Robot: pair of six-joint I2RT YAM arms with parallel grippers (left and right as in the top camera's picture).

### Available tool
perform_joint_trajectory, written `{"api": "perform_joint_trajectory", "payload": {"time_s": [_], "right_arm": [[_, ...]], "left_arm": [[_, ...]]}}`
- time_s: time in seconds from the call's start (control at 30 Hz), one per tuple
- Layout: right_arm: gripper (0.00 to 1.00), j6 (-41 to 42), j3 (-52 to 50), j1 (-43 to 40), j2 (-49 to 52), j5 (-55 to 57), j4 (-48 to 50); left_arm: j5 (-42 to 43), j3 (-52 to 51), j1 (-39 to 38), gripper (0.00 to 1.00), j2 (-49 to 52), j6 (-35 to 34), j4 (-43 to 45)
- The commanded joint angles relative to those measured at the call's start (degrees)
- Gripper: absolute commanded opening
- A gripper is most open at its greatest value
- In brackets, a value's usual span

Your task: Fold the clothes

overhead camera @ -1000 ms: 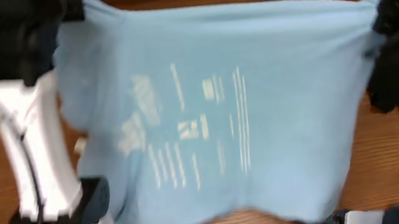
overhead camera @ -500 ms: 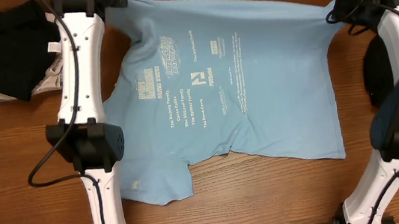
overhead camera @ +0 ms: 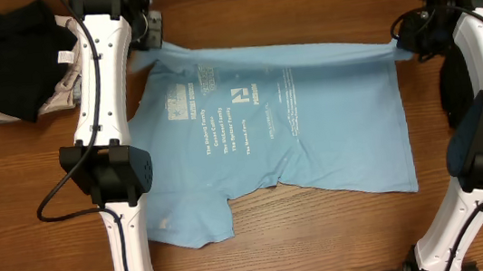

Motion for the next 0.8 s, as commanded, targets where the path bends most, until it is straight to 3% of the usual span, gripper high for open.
{"api": "perform_joint_trajectory", "payload": {"time_s": [0.0,0.27,0.3,0.4,0.5,0.67,0.77], "right_arm": [[0.04,0.02,-1.49,-0.22,-1.49,0.11,-0.74],[0.04,0.07,-9.2,-0.22,-1.49,0.07,-2.14],[0.07,0.04,-9.68,-0.22,-1.49,0.04,-2.43],[0.42,-0.02,-9.55,-0.22,-1.75,-1.01,-3.5],[0.6,-0.39,-6.97,-0.61,-2.84,-4.52,-5.86],[0.67,-0.37,0.13,-1.33,-8.68,-6.78,-12.83],[0.68,-0.37,2.82,-1.29,-15.1,-6.78,-17.09]], "left_arm": [[0.09,0.61,-0.07,0.04,1.03,-1.4,-2.36],[0.07,0.55,-0.07,0.04,4.87,-1.57,-8.79],[0.09,0.55,-0.07,0.08,5.2,-1.57,-9.2],[0.09,0.55,0.13,0.55,5.31,-1.75,-9.73],[-0.13,1.53,0.26,0.8,4.74,-3.32,-10.01],[1.81,6.05,0.24,0.94,0.35,-5.73,-12.26],[2.19,6.75,0.24,0.98,-6.45,-8.24,-12.26]]}}
